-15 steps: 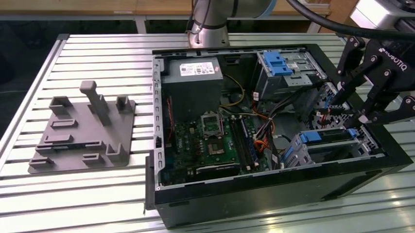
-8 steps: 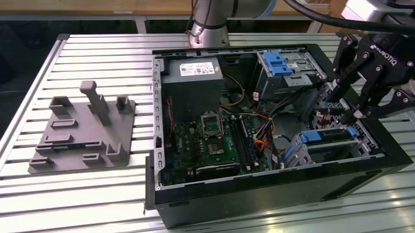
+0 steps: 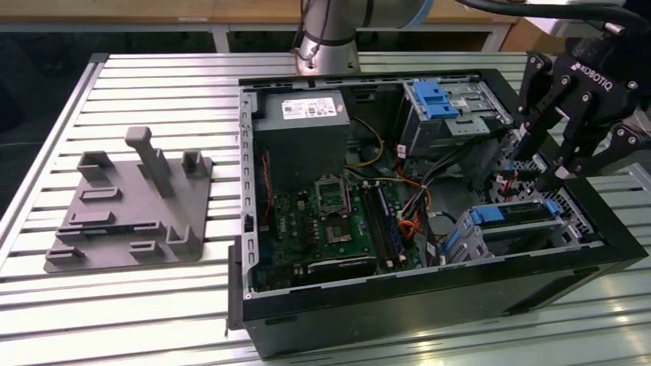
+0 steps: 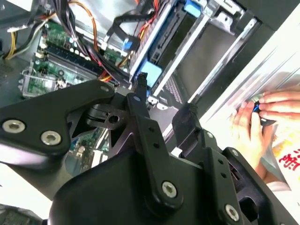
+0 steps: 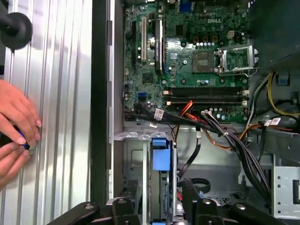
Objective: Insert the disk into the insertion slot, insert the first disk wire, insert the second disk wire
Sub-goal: 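Insert the first disk wire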
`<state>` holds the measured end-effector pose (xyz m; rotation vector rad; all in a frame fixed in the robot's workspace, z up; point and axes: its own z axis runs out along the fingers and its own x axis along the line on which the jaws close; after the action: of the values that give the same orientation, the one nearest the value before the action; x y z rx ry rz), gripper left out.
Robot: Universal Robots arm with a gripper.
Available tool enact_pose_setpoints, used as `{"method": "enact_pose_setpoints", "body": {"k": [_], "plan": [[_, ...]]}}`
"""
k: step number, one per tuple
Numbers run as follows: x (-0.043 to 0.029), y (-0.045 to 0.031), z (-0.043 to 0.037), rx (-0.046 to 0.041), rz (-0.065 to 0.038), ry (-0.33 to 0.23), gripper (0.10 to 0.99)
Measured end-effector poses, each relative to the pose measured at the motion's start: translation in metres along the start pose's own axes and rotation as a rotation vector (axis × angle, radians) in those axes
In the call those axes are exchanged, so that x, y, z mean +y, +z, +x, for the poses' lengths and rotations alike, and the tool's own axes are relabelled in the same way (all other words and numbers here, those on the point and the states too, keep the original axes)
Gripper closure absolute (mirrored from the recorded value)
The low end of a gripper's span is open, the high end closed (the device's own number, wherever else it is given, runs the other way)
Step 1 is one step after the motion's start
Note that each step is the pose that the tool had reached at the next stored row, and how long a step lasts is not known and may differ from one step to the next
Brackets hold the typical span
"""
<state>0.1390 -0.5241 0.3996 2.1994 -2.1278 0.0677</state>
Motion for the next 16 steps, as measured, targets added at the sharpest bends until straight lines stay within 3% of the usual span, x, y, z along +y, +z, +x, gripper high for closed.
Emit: {"method": "enact_pose_setpoints", "body": {"k": [4, 12, 16], "plan": [[-0.0080, 0.0007, -0.0006, -0.0010, 0.003, 0.002, 0.588], [-0.0419, 0.0062, -0.0024, -0.0015, 0.003, 0.003, 0.588], [-0.0455, 0.0095, -0.0055, -0.0014, 0.002, 0.016, 0.588]]}}
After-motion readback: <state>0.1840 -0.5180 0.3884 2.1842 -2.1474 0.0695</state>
